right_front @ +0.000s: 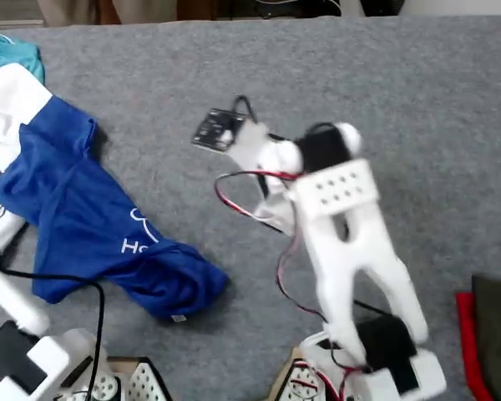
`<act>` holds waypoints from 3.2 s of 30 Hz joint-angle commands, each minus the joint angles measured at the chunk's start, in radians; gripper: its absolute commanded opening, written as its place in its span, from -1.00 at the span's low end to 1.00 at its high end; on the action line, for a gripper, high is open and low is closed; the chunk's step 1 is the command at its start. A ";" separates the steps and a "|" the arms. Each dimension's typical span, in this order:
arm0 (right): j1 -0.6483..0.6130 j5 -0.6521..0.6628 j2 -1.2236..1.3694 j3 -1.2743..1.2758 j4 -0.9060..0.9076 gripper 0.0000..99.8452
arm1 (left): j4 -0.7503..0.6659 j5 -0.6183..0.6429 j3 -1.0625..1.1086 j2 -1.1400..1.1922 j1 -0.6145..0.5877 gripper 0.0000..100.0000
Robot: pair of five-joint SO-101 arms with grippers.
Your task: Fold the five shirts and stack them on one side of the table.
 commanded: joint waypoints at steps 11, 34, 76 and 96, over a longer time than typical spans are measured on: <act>-0.300 -0.017 0.460 -0.578 0.017 -0.46 | -0.034 -0.014 -0.002 -0.048 -0.222 -0.96; -0.171 -0.133 0.911 -0.892 0.023 -0.99 | -0.028 -0.008 0.172 -0.050 -0.367 -0.96; -0.294 -0.066 0.877 -0.582 -0.290 -0.99 | -0.032 -0.146 0.315 -0.553 -0.089 -0.96; -0.305 -0.098 0.871 -0.634 -0.235 -0.99 | -0.032 -0.081 0.295 -0.555 -0.170 -0.67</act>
